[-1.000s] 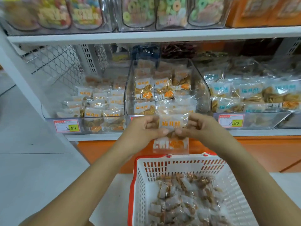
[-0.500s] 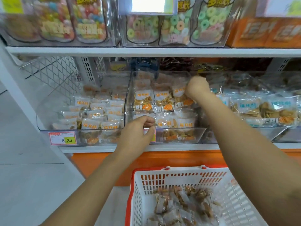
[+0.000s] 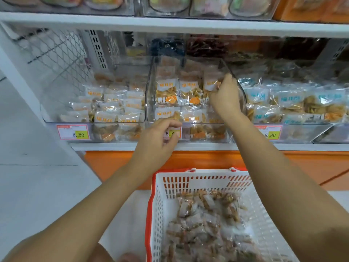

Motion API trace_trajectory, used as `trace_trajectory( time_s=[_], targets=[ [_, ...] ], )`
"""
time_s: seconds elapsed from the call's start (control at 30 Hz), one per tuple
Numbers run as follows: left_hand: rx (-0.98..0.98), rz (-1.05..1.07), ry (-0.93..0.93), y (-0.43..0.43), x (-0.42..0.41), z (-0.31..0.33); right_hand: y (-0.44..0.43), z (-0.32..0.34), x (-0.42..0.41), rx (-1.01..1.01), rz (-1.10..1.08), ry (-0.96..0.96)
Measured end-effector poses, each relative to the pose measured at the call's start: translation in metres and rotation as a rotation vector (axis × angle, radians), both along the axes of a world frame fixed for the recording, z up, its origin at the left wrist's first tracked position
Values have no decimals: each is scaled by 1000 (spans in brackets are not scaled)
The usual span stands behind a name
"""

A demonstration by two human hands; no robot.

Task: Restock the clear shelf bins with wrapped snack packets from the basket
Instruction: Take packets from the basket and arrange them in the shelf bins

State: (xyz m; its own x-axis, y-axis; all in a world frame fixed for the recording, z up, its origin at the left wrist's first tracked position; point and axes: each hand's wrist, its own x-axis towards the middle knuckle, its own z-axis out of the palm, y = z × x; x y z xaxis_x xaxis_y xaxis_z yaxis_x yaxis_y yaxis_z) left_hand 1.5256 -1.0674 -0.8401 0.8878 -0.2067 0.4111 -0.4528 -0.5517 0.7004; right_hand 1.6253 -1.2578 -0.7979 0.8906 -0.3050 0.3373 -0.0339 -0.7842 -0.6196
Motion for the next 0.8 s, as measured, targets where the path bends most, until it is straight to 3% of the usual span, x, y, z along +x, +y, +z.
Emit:
trace_trajectory(
  time_s=[0.07, 0.13, 0.27, 0.37, 0.47, 0.57, 0.8],
  targets=[
    [65, -25, 57, 0, -9, -12, 4, -18, -30, 19, 105, -299],
    [199, -50, 191, 4, -14, -28, 8, -49, -66, 19, 202, -429],
    [513, -116, 515, 17, -22, -65, 15, -144, -126, -71, 286, -99],
    [799, -161, 630, 29, -25, -88, 15, -222, -131, -8, 229, 454],
    [834, -154, 731, 37, -29, -105, 6, -297, -129, 184, 115, 857],
    [804, -146, 767, 42, -33, -118, 3, -333, -126, 496, 8, 968],
    [721, -83, 742, 44, -29, -126, 24, -367, -136, 575, -207, 908]
  ],
)
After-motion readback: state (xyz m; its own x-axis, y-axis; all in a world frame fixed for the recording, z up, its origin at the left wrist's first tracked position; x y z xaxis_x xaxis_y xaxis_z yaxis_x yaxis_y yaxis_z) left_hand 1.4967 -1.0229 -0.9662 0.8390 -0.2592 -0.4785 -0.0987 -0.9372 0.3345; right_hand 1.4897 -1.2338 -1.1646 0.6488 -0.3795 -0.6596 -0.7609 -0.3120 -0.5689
